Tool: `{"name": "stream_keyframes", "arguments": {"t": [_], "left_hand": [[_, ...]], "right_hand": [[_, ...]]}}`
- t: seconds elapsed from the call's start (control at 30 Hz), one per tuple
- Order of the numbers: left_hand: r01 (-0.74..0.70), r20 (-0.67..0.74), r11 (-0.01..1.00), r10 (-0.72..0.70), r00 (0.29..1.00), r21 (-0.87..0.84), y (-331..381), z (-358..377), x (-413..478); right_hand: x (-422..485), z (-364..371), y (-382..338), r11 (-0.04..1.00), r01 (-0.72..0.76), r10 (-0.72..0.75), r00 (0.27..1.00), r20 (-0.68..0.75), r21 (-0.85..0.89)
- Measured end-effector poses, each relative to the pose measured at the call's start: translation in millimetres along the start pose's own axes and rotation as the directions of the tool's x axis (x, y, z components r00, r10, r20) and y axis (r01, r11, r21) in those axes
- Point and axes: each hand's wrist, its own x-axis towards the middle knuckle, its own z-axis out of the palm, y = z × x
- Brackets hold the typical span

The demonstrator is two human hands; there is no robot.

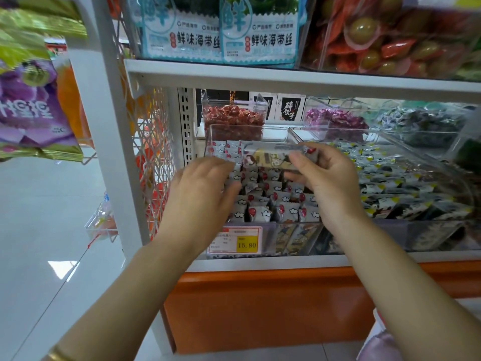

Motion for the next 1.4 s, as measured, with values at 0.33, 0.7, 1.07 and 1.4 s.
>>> {"name": "stream_keyframes", "arguments": {"t": [0.33, 0.7, 1.07, 1.4], "left_hand": [[-0.128, 0.251, 0.941, 0.048, 0.967, 0.314, -5.8, 10.6, -15.3], [-0.105, 0.124, 0.955, 0.073, 0.99, 0.276, -13.6, 1.0, -15.4], [-0.009, 0.109, 0.983, -0.011, 0.994, 0.183, -20.3, -8.4, -14.1], [0.032, -0.001, 0.998, -0.032, 0.999, 0.048, -22.0, -8.4, -10.0]], "right_hand": [[18.0, 31.6, 7.3, 0.77, 0.323, -0.224, 0.944, 0.241, -0.55], [18.6, 57.0, 23.7, 0.374, 0.569, -0.012, 0.793, 0.609, -0.732], [56.4, 66.2, 18.6, 0.595, 0.426, -0.048, 0.865, 0.499, -0.681], [50.4, 62.7, 2.9, 0.775, 0.303, -0.097, 0.925, 0.368, -0.555]]}}
